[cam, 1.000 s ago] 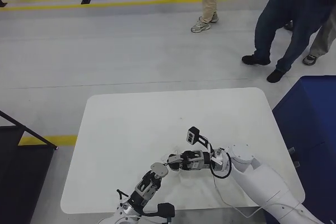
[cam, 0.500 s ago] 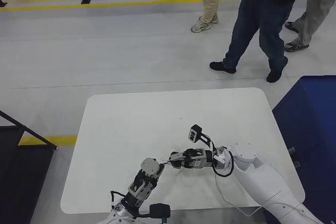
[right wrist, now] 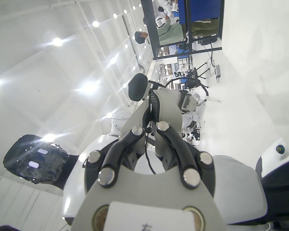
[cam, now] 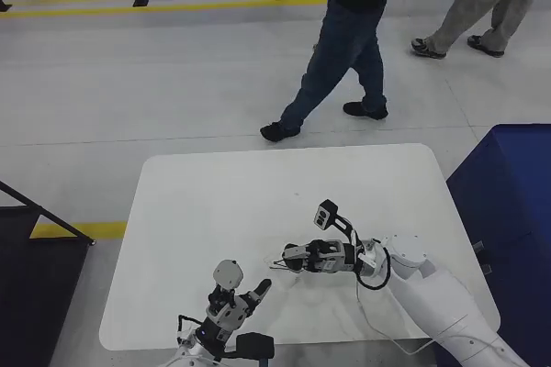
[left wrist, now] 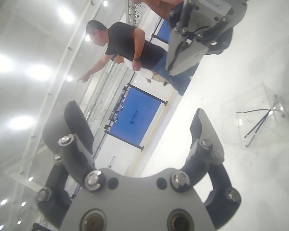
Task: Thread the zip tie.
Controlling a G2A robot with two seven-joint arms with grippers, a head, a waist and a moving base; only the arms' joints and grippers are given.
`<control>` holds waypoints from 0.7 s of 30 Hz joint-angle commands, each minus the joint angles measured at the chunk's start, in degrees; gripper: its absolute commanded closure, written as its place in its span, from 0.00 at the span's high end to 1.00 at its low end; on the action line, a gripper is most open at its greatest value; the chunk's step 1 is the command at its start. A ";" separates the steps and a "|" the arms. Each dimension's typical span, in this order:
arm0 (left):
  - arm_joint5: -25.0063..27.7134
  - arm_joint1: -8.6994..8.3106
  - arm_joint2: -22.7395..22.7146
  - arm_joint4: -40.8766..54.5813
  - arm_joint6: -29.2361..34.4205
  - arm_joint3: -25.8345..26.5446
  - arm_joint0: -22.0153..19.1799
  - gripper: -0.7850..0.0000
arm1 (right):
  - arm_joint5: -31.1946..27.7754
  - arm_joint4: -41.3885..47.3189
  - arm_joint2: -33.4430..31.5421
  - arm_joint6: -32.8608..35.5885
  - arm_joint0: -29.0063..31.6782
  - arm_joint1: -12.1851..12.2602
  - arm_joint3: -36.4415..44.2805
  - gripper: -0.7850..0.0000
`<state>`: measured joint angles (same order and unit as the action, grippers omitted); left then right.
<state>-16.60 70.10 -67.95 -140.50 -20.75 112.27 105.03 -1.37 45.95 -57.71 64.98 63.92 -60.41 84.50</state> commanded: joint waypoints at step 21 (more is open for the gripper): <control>24.47 -0.26 -2.24 21.28 6.74 1.56 -0.68 1.00 | -7.96 0.88 -6.86 -1.16 2.50 0.40 19.56 0.00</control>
<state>7.88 69.84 -70.19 -119.21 -14.01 113.83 104.35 -9.61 46.73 -64.24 64.62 66.41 -59.99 101.53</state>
